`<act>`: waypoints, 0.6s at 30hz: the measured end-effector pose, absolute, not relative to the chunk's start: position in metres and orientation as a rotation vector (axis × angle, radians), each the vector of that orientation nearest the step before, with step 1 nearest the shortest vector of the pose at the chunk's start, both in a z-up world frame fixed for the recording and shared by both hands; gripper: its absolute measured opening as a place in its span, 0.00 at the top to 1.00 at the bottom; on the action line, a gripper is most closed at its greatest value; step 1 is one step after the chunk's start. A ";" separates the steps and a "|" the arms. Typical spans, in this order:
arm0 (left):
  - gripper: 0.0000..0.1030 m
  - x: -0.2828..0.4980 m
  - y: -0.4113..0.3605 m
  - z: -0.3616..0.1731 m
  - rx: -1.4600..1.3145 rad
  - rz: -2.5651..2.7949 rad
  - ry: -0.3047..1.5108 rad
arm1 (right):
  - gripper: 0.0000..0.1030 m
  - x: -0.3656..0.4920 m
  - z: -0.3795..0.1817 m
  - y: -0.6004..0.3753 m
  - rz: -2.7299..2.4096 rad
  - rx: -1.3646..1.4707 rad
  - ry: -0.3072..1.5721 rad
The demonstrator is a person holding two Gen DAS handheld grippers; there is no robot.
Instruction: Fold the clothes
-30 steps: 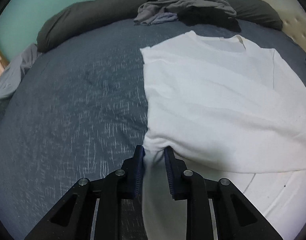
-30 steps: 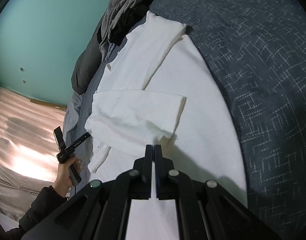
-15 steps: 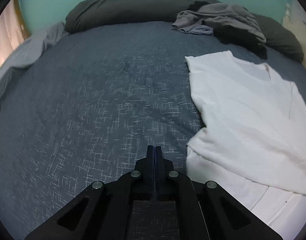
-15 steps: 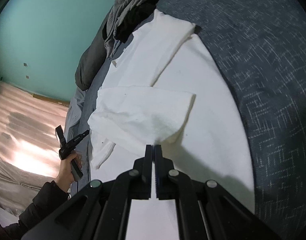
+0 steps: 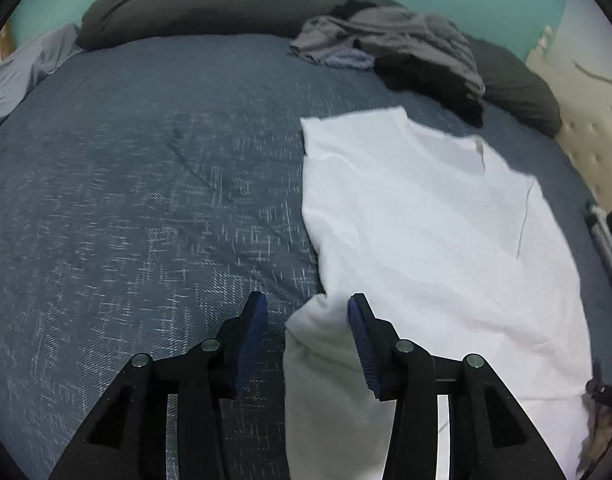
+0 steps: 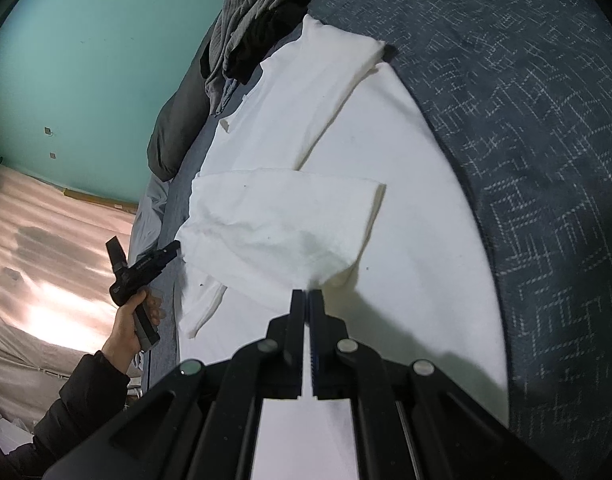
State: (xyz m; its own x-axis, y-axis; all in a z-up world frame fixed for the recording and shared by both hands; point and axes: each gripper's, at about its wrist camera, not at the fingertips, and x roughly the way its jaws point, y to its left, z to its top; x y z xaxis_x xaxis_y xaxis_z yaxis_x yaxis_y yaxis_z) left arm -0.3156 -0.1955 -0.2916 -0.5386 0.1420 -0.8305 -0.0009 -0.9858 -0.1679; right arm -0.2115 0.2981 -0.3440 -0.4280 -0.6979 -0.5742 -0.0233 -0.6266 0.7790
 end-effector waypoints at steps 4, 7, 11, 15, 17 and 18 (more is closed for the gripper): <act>0.91 -0.318 -0.199 -0.298 -1.509 2.659 -0.270 | 0.98 -0.210 -0.343 0.298 -2.094 1.343 -1.018; 0.91 -0.321 -0.202 -0.299 -1.535 2.666 -0.304 | 0.98 -0.209 -0.338 0.297 -2.104 1.337 -1.003; 0.91 -0.327 -0.206 -0.301 -1.583 2.654 -0.382 | 0.98 -0.205 -0.332 0.296 -2.120 1.337 -0.982; 0.90 -0.332 -0.204 -0.297 -1.590 2.648 -0.369 | 0.98 -0.201 -0.331 0.291 -2.119 1.355 -0.985; 0.89 -0.332 -0.203 -0.295 -1.591 2.646 -0.353 | 0.98 -0.197 -0.330 0.289 -2.128 1.367 -0.974; 0.88 -0.331 -0.204 -0.293 -1.589 2.644 -0.362 | 0.98 -0.195 -0.331 0.288 -2.134 1.377 -0.969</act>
